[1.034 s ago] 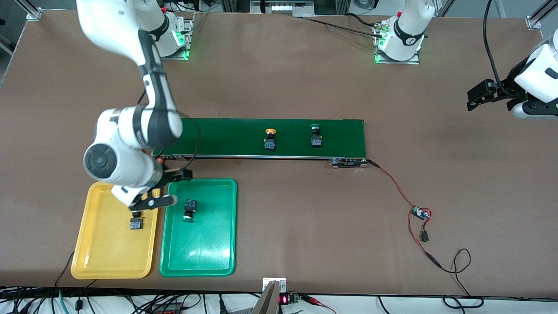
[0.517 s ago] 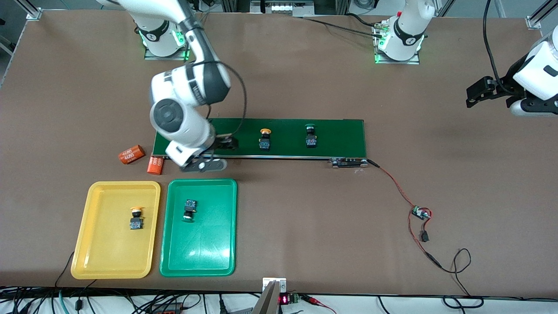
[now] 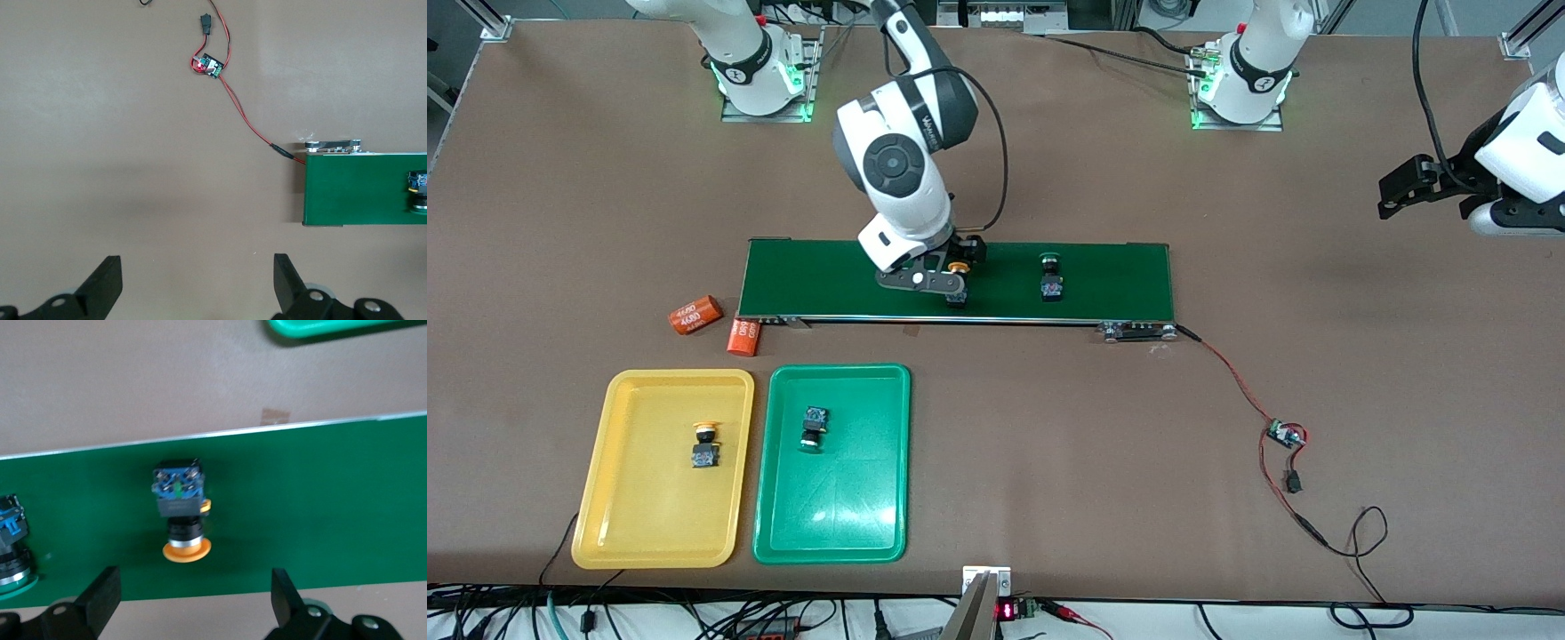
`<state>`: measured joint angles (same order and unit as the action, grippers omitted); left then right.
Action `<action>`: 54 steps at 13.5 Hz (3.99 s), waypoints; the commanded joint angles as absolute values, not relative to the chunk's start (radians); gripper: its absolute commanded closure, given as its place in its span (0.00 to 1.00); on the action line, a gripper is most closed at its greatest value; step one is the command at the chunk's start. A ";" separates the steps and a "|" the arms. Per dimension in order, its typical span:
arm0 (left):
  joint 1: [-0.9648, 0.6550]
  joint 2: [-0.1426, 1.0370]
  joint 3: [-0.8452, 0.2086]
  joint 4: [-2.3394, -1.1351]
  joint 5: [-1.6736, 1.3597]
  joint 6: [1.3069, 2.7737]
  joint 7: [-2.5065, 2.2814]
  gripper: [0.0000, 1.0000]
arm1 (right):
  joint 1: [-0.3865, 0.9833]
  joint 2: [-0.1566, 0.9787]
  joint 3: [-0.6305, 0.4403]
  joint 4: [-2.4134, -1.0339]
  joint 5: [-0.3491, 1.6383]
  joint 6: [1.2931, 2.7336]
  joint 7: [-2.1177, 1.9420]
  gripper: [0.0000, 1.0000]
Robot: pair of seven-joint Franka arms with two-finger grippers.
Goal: Sort buttons by color to trays
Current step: 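Move the right gripper back to the belt and grasp another yellow-cap button, then carry the button into the yellow tray and open the right gripper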
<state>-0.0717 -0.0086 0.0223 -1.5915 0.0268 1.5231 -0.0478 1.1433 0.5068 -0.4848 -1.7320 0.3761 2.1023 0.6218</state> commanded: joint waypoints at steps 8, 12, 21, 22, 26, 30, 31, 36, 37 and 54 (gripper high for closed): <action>-0.071 -0.023 0.025 -1.586 0.012 1.506 -0.028 0.00 | 1.098 0.611 -0.499 -1.733 0.373 2.210 0.592 0.23; -0.074 -0.023 0.023 -1.586 0.012 1.506 -0.028 0.00 | 1.097 0.611 -0.499 -1.736 0.374 2.200 0.606 0.74; -0.075 -0.023 0.023 -1.586 0.012 1.506 -0.028 0.00 | 1.014 0.610 -0.687 -1.660 0.301 2.201 0.493 0.90; -0.074 -0.023 0.023 -1.586 0.012 1.506 -0.028 0.00 | 0.956 0.618 -0.689 -1.658 0.275 2.204 0.424 0.91; -0.074 -0.023 0.023 -1.586 0.012 1.506 -0.028 0.00 | 0.769 0.661 -0.684 -1.624 0.273 2.204 0.175 0.93; -0.075 -0.023 0.023 -1.585 0.012 1.506 -0.028 0.00 | 0.635 0.739 -0.684 -1.565 0.273 2.236 0.009 0.93; -0.074 -0.023 0.023 -1.585 0.012 1.506 -0.028 0.00 | 0.608 0.770 -0.684 -1.531 0.273 2.256 -0.009 0.93; -0.077 -0.023 0.018 -1.585 0.011 1.505 -0.035 0.00 | 0.493 0.906 -0.672 -1.434 0.279 2.383 -0.092 0.93; -0.075 -0.023 0.003 -1.585 0.011 1.506 -0.037 0.00 | 0.474 0.911 -0.645 -1.434 0.279 2.411 -0.094 0.93; -0.071 -0.020 0.002 -1.574 0.011 1.491 -0.029 0.00 | 0.521 0.608 -0.502 -1.489 0.314 1.916 0.056 0.00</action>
